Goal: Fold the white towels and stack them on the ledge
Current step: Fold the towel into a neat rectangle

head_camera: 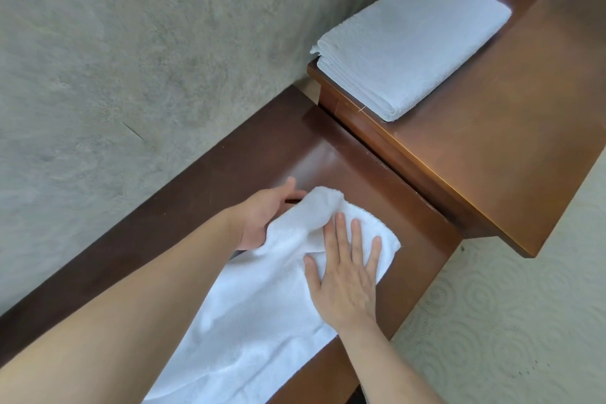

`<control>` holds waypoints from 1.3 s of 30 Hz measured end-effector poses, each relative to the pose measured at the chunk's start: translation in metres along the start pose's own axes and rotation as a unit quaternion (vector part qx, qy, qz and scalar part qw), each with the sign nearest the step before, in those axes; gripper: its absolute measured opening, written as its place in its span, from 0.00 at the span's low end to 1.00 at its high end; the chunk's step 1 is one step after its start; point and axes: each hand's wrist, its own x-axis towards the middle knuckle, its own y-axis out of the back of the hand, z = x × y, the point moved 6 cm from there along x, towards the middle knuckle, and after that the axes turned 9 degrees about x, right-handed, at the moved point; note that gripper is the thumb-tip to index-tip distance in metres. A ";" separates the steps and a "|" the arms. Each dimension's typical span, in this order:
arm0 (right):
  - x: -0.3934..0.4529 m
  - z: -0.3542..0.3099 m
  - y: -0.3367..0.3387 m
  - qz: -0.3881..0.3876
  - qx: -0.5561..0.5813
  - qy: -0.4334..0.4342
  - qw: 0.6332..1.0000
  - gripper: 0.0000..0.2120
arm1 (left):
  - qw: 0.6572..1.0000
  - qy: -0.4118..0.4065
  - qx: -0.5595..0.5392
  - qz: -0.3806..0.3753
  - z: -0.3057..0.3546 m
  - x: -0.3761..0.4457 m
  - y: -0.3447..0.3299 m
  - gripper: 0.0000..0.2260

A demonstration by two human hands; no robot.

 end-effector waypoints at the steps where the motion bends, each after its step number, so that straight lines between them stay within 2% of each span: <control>1: 0.000 0.000 0.000 -0.003 -0.004 0.002 1.000 0.35 | 1.000 0.017 -0.013 -0.006 -0.001 -0.002 -0.001 0.19; 3: 0.000 -0.001 0.000 -0.004 -0.008 0.007 1.000 0.33 | 0.997 0.005 0.074 -0.031 -0.001 -0.003 -0.004 0.14; 5: 0.000 -0.002 0.001 -0.005 -0.011 0.009 1.000 0.33 | 0.981 -0.027 0.165 -0.095 -0.002 -0.007 -0.015 0.10; 7: 0.000 -0.002 0.001 -0.009 -0.013 0.008 1.000 0.33 | 0.971 -0.045 0.209 -0.110 -0.003 -0.006 -0.023 0.11; 9: 0.001 -0.003 0.002 -0.012 -0.008 0.009 1.000 0.30 | 0.966 -0.083 0.237 -0.057 0.000 -0.001 -0.023 0.13; 12: 0.002 -0.003 0.003 0.002 -0.003 0.014 1.000 0.29 | 0.961 -0.145 0.234 0.005 0.006 0.004 -0.019 0.06; 15: 0.002 -0.002 0.001 0.012 -0.004 0.013 1.000 0.32 | 0.948 -0.183 0.256 0.039 0.015 0.003 -0.011 0.10; 18: 0.002 0.000 0.000 0.004 -0.006 0.008 1.000 0.33 | 0.950 -0.204 0.235 0.036 0.024 0.003 0.000 0.19; 20: 0.002 0.001 -0.002 0.004 -0.010 0.003 1.000 0.35 | 0.952 -0.215 0.214 0.048 0.032 0.005 0.010 0.20; 22: 0.003 0.001 -0.002 0.007 -0.010 0.001 1.000 0.35 | 0.937 -0.234 0.242 0.097 0.045 0.008 0.026 0.19; 24: 0.003 0.002 -0.003 0.011 -0.013 0.000 1.000 0.35 | 0.892 -0.253 0.345 0.148 0.061 0.010 0.039 0.18; 27: 0.003 0.004 -0.005 0.009 -0.016 0.002 1.000 0.36 | 0.778 -0.255 0.528 0.228 0.081 0.016 0.051 0.14; 29: 0.004 0.004 -0.006 0.006 -0.020 0.000 1.000 0.36 | 0.721 -0.274 0.572 0.279 0.089 0.019 0.054 0.13; 33: 0.004 0.001 -0.003 0.005 -0.026 -0.002 1.000 0.35 | 0.598 -0.408 0.613 0.316 0.090 0.023 0.041 0.13; 35: 0.004 0.001 -0.003 0.005 -0.024 -0.002 1.000 0.35 | 0.572 -0.438 0.603 0.341 0.090 0.028 0.043 0.12; 39: 0.004 0.001 -0.003 0.007 -0.022 -0.007 1.000 0.35 | 0.562 -0.446 0.604 0.347 0.095 0.046 0.050 0.14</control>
